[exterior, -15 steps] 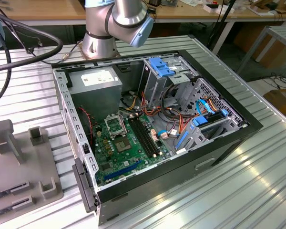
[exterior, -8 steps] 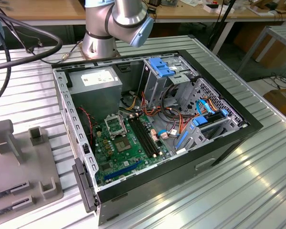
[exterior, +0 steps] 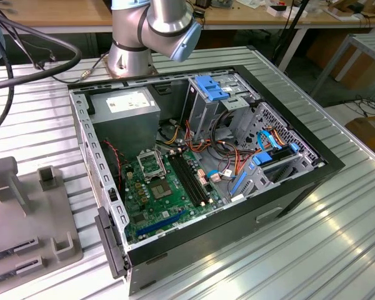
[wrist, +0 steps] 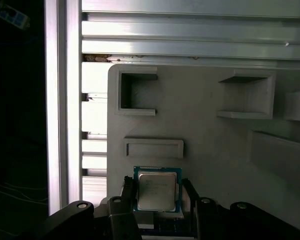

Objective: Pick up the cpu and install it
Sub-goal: 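Pick up the cpu and move it towards the insertion slot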

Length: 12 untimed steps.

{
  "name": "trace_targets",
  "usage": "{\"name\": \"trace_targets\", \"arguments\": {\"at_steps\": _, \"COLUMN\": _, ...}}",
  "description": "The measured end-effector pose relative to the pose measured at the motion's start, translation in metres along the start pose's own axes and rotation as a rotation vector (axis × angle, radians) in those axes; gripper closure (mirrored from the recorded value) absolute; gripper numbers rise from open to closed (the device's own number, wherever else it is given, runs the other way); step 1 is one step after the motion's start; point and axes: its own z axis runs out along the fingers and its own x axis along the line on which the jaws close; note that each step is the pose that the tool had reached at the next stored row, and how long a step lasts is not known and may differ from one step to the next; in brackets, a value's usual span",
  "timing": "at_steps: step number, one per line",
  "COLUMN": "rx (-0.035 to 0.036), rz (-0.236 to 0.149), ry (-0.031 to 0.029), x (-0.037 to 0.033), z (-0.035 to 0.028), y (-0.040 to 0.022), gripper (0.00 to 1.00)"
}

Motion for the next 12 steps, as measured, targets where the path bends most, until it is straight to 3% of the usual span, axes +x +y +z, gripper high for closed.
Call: {"name": "trace_targets", "arguments": {"at_steps": 12, "rx": 0.0000, "rz": 0.000, "ry": -0.0001, "x": 0.0001, "z": -0.0031, "y": -0.0001, "gripper": 0.53}}
